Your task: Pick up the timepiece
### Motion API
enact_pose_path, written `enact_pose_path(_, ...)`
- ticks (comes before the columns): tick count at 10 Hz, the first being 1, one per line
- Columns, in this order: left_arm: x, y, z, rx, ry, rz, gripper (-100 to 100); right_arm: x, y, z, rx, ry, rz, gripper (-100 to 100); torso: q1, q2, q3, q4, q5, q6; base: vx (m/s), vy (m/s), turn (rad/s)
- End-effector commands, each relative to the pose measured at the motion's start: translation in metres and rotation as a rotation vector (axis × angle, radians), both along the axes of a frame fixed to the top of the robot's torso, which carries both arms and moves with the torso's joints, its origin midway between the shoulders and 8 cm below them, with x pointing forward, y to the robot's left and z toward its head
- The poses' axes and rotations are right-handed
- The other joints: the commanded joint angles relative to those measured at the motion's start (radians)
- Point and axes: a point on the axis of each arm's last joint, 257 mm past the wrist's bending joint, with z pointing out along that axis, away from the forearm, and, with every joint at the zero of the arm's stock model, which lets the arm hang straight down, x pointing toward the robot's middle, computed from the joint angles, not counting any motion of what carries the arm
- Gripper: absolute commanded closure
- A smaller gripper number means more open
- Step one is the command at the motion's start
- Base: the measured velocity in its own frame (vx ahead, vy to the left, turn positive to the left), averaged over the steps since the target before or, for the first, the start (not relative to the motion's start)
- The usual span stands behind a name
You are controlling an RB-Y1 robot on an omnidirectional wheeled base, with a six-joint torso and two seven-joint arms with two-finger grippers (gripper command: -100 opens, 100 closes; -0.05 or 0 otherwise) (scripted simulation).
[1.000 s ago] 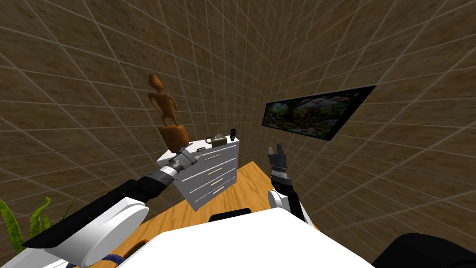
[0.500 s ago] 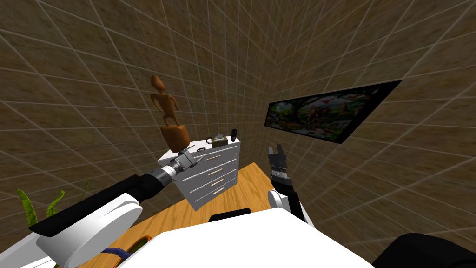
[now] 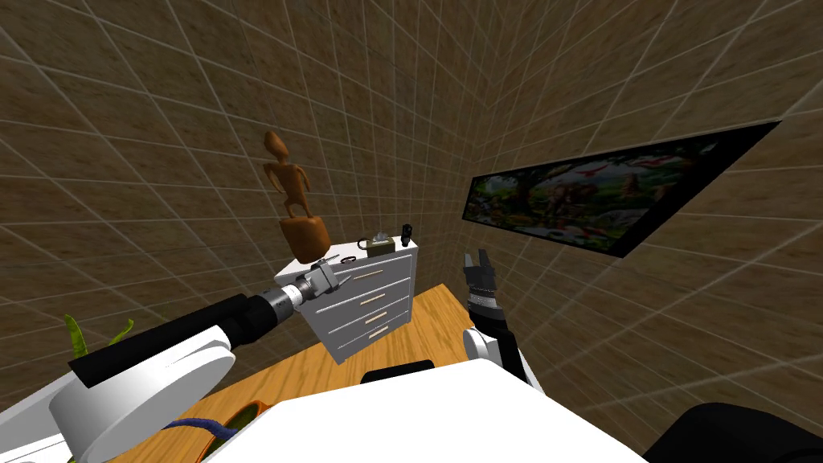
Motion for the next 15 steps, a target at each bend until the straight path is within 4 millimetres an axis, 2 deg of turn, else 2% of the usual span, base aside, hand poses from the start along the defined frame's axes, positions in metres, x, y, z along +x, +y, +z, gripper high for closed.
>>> enact_pose_path(1, -0.001, 0.002, -0.008, 0.008, 0.045, -0.001, -100, 0.000, 0.000, 0.000, 0.000, 0.000, 0.000, 0, 0.000, 0.000, 0.000, 0.000, 0.000, 0.000, 0.057, -0.034, 0.055)
enact_pose_path(6, -0.009, 0.011, -0.026, 0.050, 0.198, -0.013, -100, 0.000, 0.000, 0.000, 0.000, 0.000, 0.000, 0, 0.000, -0.001, -0.001, 0.000, 0.000, 0.001, 0.069, -0.034, 0.100)
enact_pose_path(15, -0.028, 0.034, -0.047, 0.152, 0.421, 0.007, -100, 0.000, 0.000, 0.000, 0.000, 0.000, 0.000, 0, 0.000, -0.003, -0.002, -0.001, 0.000, 0.001, 0.082, -0.036, 0.094)
